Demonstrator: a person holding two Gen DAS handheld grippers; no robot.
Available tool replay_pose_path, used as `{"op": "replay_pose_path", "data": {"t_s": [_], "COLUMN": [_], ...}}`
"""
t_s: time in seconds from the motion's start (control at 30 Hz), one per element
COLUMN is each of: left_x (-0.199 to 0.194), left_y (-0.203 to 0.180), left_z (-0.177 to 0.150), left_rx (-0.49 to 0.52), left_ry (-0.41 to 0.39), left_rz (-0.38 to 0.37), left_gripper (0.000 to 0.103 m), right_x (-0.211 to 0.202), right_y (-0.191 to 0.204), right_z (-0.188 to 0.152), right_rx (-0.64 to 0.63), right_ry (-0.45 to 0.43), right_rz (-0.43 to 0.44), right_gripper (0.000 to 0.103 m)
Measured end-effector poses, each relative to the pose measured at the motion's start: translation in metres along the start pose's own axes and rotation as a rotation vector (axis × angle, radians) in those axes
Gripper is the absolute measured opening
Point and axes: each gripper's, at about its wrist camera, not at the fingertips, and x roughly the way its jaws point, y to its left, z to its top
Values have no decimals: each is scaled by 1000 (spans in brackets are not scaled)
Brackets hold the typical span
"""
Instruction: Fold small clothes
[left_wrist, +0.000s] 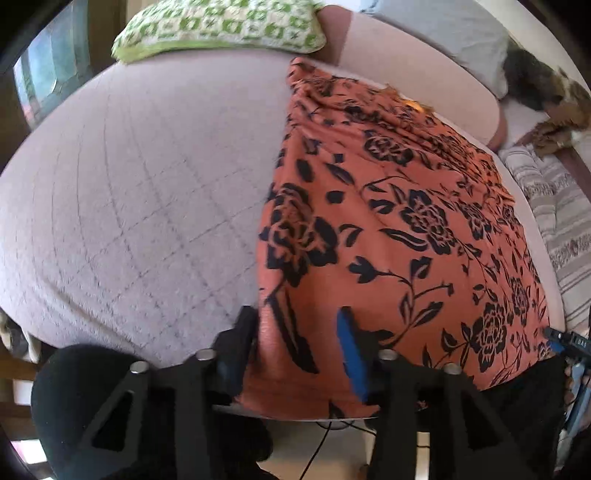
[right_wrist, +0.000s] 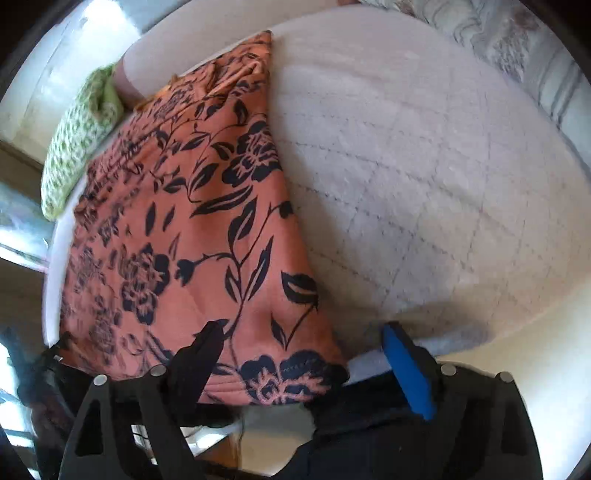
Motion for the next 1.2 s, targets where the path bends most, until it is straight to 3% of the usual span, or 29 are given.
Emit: {"op": "replay_pose_path", "data": {"t_s": [0.03,0.07,0.1,0.13,0.17,0.27,0.3,0.37,0.43,0.5,0.57,0.6,0.63,0.7,0.77,0.83,0.87,0.9,0.93,0.97,1.0,1.1,1.2], "left_x": [1,2,1,-6,-18,-64,-69,-59,-24,4,-2,-6,-9,-17,-11,3,2,1,0,-2,-4,-1,-3], "left_y": [-4,-8,-8,-3,3,20,23,28,30,28,24,22,19,14,12,11,9,7,7,9,13,16,16], "left_z": [-1,-1,0,2,6,15,16,16,12,7,5,6,7,8,6,2,-1,-2,-3,-2,-1,-1,9], "left_rx": [31,62,55,14,-34,-123,-119,-104,-98,-76,-91,-90,-81,-55,-43,-38,-18,2,8,-5,-29,-32,-29], "left_ry": [-1,2,7,0,-21,-104,-109,-72,30,81,35,20,7,-35,-24,33,16,15,16,30,41,66,98], "left_rz": [26,33,15,-17,-62,-176,-182,-168,-118,-58,-64,-69,-71,-39,-7,13,35,68,68,16,-22,-16,-33], "left_gripper": [20,3,4,4,4,5,5,5,7,9,13,30,54,71,71,70,68,43,16,5,5,6,5], "right_x": [1,1,-2,-3,-10,-57,-69,-71,-36,-19,-26,-31,-38,-42,-29,-9,-5,-2,-2,2,2,4,7], "right_y": [1,0,-4,-7,-11,-7,-8,-12,-22,-25,-16,-12,-8,-3,-1,0,6,9,13,13,13,6,-7], "right_z": [0,1,2,4,4,1,0,0,0,-3,-2,0,2,5,7,6,8,6,5,4,3,-2,-4], "right_rx": [0,11,31,51,95,116,123,117,142,165,147,143,136,97,82,91,46,29,20,44,62,91,157], "right_ry": [4,2,3,5,4,-72,-93,-78,16,42,-5,-27,-61,-112,-54,34,38,55,60,104,112,130,142], "right_rz": [9,4,4,32,112,202,207,165,95,106,156,189,191,126,53,65,21,17,18,53,67,107,200], "right_gripper": [74,63,29,5,5,5,5,9,15,16,37,76,96,96,96,94,93,84,45,24,15,14,12]}}
